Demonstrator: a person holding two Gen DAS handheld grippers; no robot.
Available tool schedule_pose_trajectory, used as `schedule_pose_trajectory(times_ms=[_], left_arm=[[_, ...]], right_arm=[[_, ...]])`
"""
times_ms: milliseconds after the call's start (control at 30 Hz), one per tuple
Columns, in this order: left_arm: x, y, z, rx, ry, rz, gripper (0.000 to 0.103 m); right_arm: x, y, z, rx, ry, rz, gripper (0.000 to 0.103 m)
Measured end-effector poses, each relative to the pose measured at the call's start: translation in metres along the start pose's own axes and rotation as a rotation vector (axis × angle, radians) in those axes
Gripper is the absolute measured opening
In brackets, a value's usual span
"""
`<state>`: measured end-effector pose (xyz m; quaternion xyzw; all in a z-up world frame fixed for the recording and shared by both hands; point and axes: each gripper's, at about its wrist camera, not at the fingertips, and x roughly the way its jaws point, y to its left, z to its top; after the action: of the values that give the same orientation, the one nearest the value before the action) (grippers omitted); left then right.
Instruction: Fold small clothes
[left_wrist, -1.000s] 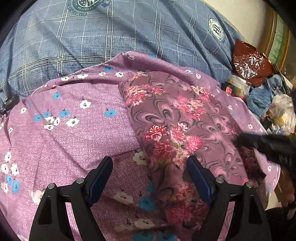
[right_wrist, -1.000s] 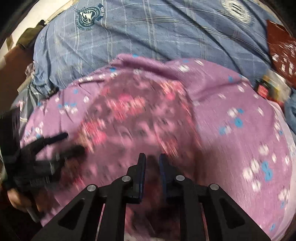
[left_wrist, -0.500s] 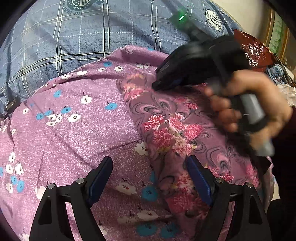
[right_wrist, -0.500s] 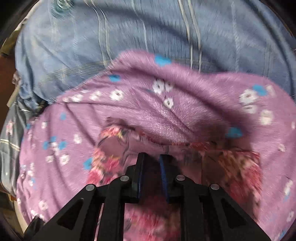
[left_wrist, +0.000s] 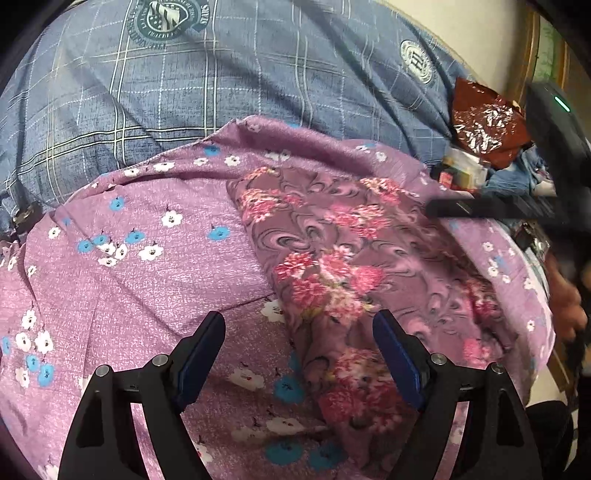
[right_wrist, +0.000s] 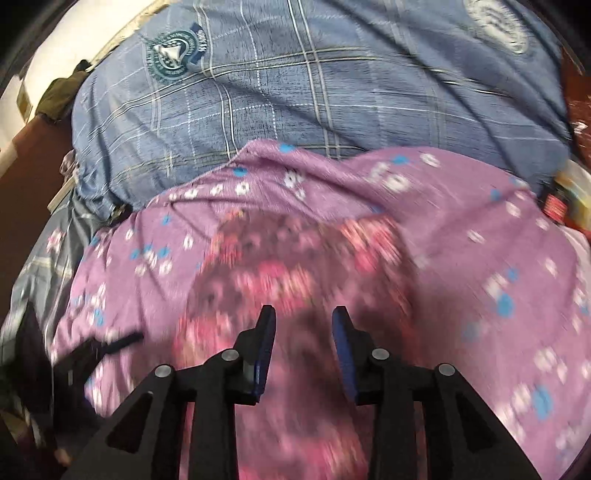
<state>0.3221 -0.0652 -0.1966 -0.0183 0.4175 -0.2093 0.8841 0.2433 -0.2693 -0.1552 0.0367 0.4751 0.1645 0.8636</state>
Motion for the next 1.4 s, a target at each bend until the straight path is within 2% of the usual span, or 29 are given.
schedule_pose_trajectory(times_ms=[133, 200, 300, 367, 400, 500, 567, 600, 667, 800, 867, 1000, 1167, 1233, 1300, 1367, 1400], left_arm=[[-0.01, -0.01, -0.008, 0.033, 0.002, -0.034, 0.082], [-0.01, -0.017, -0.012, 0.074, 0.01, -0.026, 0.082], [-0.003, -0.031, -0.022, 0.145, 0.06, -0.003, 0.082], [0.004, -0.035, -0.027, 0.177, 0.097, 0.012, 0.082], [0.005, -0.035, -0.028, 0.182, 0.103, 0.009, 0.082], [0.004, -0.031, -0.025, 0.169, 0.106, -0.014, 0.082], [0.006, -0.027, -0.023, 0.15, 0.121, -0.028, 0.082], [0.006, -0.025, -0.022, 0.146, 0.124, -0.032, 0.082], [0.006, -0.023, -0.02, 0.144, 0.127, -0.038, 0.082], [0.0, -0.024, -0.017, 0.133, 0.091, -0.042, 0.082], [-0.006, -0.023, -0.017, 0.134, 0.064, -0.042, 0.082], [-0.001, -0.022, -0.021, 0.134, 0.088, -0.034, 0.082], [-0.011, -0.021, -0.016, 0.126, 0.036, -0.044, 0.082], [-0.008, -0.021, -0.018, 0.134, 0.05, -0.036, 0.082], [0.001, -0.022, -0.023, 0.149, 0.098, -0.017, 0.082], [0.01, -0.022, -0.027, 0.149, 0.144, -0.023, 0.082], [0.011, -0.023, -0.026, 0.149, 0.151, -0.026, 0.082]], right_arm=[[-0.032, -0.005, -0.041, 0.003, 0.016, -0.007, 0.034], [-0.039, -0.009, -0.061, 0.02, 0.034, -0.009, 0.034], [-0.027, -0.013, -0.083, 0.033, 0.096, -0.01, 0.032], [-0.013, -0.02, -0.096, 0.037, 0.15, -0.081, 0.028], [-0.013, -0.022, -0.1, 0.035, 0.143, -0.081, 0.028], [-0.024, -0.031, -0.1, 0.063, 0.099, -0.075, 0.028], [-0.03, -0.035, -0.096, 0.06, 0.067, -0.14, 0.03], [-0.029, -0.038, -0.095, 0.063, 0.073, -0.153, 0.025], [-0.026, -0.042, -0.094, 0.088, 0.098, -0.098, 0.01], [-0.029, -0.034, -0.094, 0.071, 0.063, -0.085, 0.004], [-0.029, -0.032, -0.094, 0.082, 0.062, -0.054, 0.004], [-0.03, -0.03, -0.096, 0.073, 0.061, -0.089, 0.003], [-0.059, -0.028, -0.084, 0.079, -0.04, -0.125, 0.003], [-0.051, -0.03, -0.083, 0.076, -0.031, -0.161, 0.003], [-0.034, -0.038, -0.09, 0.093, 0.015, -0.178, 0.003], [-0.013, -0.047, -0.102, 0.133, 0.078, -0.172, 0.003], [-0.012, -0.048, -0.105, 0.136, 0.071, -0.17, 0.003]])
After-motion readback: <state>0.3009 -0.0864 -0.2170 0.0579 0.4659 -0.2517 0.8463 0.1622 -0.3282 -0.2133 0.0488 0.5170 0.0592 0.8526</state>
